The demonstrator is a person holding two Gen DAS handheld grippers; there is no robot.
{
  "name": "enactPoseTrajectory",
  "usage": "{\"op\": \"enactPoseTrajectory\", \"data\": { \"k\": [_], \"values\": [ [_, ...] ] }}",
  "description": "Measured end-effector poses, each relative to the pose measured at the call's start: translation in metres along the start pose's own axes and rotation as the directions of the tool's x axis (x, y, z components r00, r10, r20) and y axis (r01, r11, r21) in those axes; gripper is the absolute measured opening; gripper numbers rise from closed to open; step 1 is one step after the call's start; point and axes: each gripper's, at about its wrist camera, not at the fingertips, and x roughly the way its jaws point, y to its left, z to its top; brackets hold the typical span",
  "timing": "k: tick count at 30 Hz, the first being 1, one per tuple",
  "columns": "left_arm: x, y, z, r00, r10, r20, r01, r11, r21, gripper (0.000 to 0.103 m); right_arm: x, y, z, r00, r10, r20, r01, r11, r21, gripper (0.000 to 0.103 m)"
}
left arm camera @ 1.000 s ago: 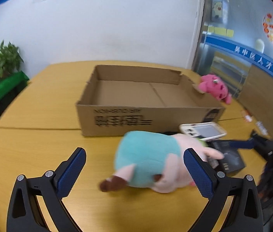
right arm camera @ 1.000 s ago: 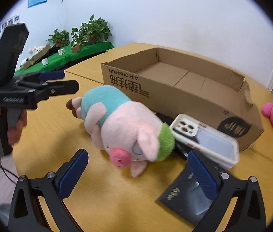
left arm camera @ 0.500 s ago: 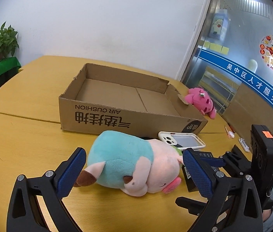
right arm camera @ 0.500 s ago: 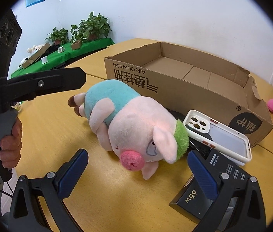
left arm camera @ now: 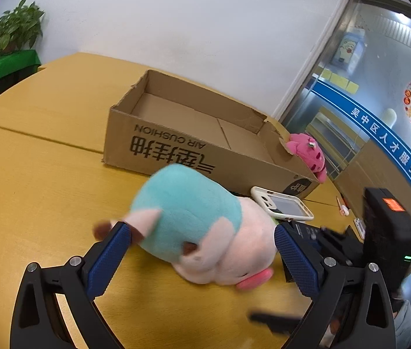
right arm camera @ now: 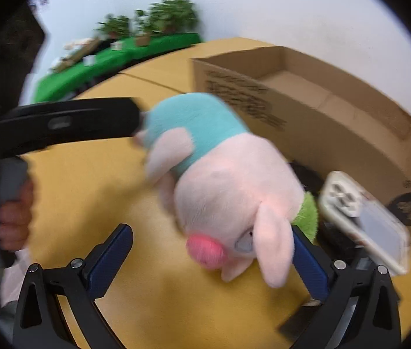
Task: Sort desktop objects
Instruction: 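Close the left gripper on the pig plush while the right gripper closes too, then lift the pig plush with both grippers and carry it over the box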
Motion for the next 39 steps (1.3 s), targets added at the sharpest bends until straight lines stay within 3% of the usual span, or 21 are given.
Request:
{"op": "enactPoseTrajectory", "data": {
  "k": [2, 3, 7, 12, 15, 18, 21, 24, 27, 33, 39],
  "values": [
    [0.002, 0.009, -0.001, 1.0, -0.001, -0.01, 0.001, 1.0, -0.025, 0.1, -0.013, 0.005, -0.002, 0.978, 0.205, 0.038, -0.205, 0.979, 0.015, 0.102],
    [0.002, 0.012, -0.001, 1.0, -0.006, -0.014, 0.006, 0.999, -0.033, 0.1, -0.019, 0.006, -0.003, 0.971, 0.232, 0.063, -0.233, 0.972, 0.01, 0.102],
    [0.007, 0.021, -0.001, 0.998, -0.055, -0.027, 0.053, 0.996, -0.073, 0.1, -0.013, -0.005, 0.002, 0.999, 0.026, 0.047, -0.027, 0.999, 0.019, 0.102],
    [0.023, 0.033, 0.008, 0.992, -0.114, -0.052, 0.106, 0.985, -0.138, 0.1, 0.019, -0.01, 0.01, 0.997, 0.075, -0.009, -0.074, 0.995, 0.064, 0.102],
    [0.038, 0.041, 0.013, 0.985, -0.151, -0.084, 0.134, 0.975, -0.176, 0.1, 0.04, 0.0, 0.01, 0.998, 0.034, -0.045, -0.03, 0.996, 0.085, 0.1],
    [0.055, 0.047, 0.009, 0.97, -0.197, -0.144, 0.161, 0.96, -0.227, 0.1, 0.042, 0.006, 0.003, 0.994, 0.093, -0.059, -0.086, 0.991, 0.105, 0.091],
    [0.064, 0.053, 0.001, 0.963, -0.214, -0.162, 0.167, 0.95, -0.263, 0.099, 0.031, 0.004, -0.003, 0.982, 0.188, -0.032, -0.181, 0.972, 0.153, 0.089],
    [0.065, 0.058, 0.003, 0.962, -0.228, -0.152, 0.177, 0.94, -0.291, 0.088, 0.029, -0.008, 0.002, 0.989, 0.15, -0.016, -0.144, 0.969, 0.201, 0.09],
    [0.067, 0.057, 0.007, 0.96, -0.228, -0.166, 0.175, 0.943, -0.282, 0.085, 0.041, -0.018, 0.006, 0.976, 0.217, -0.029, -0.202, 0.944, 0.262, 0.09],
    [0.067, 0.053, 0.008, 0.96, -0.217, -0.18, 0.163, 0.948, -0.272, 0.078, 0.058, -0.014, 0.009, 0.964, 0.266, -0.027, -0.25, 0.932, 0.262, 0.088],
    [0.053, 0.029, 0.016, 0.958, -0.213, -0.193, 0.175, 0.964, -0.199, 0.075, 0.037, -0.017, -0.001, 0.96, 0.28, 0.017, -0.276, 0.93, 0.242, 0.077]
  ]
}}
